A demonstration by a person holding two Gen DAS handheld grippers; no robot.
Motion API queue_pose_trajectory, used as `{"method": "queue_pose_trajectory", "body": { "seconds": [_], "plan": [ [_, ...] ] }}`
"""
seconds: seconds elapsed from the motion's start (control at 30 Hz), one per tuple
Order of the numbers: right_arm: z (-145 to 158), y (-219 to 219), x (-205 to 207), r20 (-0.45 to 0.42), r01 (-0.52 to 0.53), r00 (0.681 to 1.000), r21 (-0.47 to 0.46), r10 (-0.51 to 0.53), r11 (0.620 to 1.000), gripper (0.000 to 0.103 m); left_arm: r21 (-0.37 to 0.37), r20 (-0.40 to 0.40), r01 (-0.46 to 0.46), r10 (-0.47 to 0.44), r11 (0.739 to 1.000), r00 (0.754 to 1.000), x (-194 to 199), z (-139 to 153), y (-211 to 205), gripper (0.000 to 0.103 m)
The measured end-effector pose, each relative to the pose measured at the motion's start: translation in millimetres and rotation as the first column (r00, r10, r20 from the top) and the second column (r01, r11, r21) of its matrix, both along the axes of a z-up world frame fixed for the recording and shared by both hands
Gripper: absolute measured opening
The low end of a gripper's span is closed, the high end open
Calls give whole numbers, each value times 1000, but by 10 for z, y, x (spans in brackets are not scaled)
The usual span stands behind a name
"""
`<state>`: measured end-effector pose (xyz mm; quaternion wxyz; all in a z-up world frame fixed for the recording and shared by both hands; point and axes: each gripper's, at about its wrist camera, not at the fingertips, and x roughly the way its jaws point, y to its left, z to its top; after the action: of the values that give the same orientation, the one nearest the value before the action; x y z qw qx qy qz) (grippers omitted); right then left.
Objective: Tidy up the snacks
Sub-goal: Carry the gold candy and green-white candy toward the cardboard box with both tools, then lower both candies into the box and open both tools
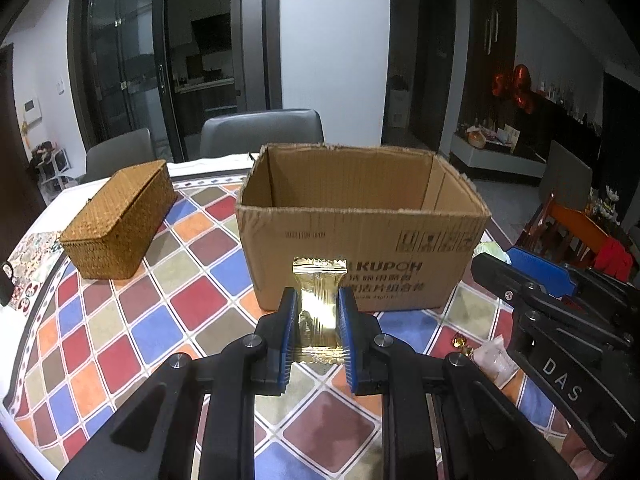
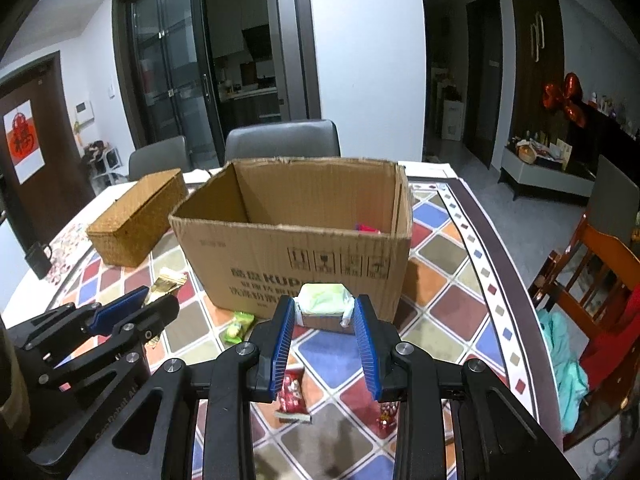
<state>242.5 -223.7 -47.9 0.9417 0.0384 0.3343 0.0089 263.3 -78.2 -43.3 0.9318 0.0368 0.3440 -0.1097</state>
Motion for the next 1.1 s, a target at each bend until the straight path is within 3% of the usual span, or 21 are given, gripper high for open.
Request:
{"method": "queue_pose_trajectory", "body": {
  "seconds": [1.1],
  "plan": [
    [491, -138, 399, 90, 24, 996, 9, -25, 1000, 32, -11, 70, 29, -28, 1000, 997, 531, 532, -118, 21]
  ]
}}
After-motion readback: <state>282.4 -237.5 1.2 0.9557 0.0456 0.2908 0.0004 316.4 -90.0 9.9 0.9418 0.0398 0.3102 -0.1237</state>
